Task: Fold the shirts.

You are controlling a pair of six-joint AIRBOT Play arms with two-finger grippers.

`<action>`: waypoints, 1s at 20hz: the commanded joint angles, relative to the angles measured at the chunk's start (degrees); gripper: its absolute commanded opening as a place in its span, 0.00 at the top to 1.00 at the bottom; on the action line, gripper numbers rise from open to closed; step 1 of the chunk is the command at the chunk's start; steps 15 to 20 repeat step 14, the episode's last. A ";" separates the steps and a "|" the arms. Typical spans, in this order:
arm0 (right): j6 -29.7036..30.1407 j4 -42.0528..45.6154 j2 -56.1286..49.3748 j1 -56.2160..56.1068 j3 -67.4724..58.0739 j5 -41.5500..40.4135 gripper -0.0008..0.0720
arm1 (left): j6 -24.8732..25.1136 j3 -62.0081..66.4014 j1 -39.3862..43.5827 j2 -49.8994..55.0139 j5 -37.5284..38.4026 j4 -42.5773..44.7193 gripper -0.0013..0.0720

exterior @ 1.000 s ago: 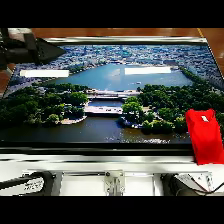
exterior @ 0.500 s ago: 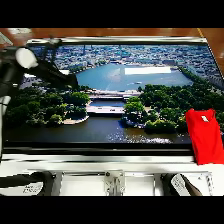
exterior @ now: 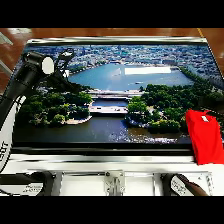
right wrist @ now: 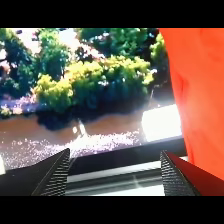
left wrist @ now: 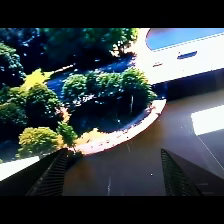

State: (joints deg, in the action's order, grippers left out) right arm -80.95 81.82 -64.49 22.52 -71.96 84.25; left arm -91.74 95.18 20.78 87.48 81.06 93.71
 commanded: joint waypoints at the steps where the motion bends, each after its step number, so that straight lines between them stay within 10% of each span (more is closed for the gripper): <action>1: -0.48 0.13 -0.33 -0.79 -0.07 -1.62 0.07 | -0.07 0.00 0.09 0.24 -0.66 0.52 0.01; 20: -0.46 0.13 -0.33 -0.81 -0.07 -1.62 0.07 | -0.04 0.00 0.07 1.40 -0.66 0.57 0.01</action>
